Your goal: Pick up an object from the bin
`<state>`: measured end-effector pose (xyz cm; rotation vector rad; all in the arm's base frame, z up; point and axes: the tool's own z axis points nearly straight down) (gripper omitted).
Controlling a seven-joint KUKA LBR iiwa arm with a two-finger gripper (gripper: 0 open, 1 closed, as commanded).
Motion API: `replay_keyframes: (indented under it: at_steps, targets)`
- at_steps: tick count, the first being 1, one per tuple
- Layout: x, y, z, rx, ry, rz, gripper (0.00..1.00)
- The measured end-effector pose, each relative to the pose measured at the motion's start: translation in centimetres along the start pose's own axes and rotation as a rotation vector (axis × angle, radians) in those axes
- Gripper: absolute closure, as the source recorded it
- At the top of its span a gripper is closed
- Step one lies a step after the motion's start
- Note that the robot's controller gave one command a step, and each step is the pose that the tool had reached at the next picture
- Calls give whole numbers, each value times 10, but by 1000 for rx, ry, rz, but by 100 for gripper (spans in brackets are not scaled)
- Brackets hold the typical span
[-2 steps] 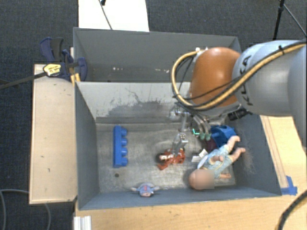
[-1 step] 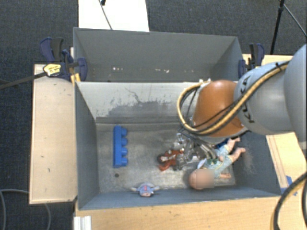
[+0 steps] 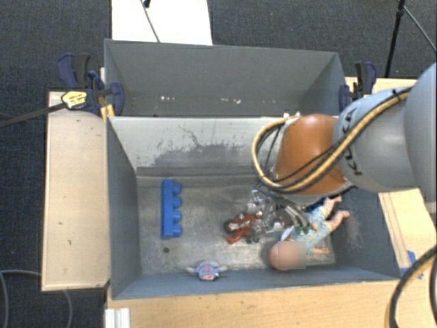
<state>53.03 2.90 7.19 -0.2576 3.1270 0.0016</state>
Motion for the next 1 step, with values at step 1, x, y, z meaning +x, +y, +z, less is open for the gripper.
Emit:
replay_keyframes:
  at_steps: [1]
  targets:
    - [-5, 18, -139, 0, 2, -56, 100]
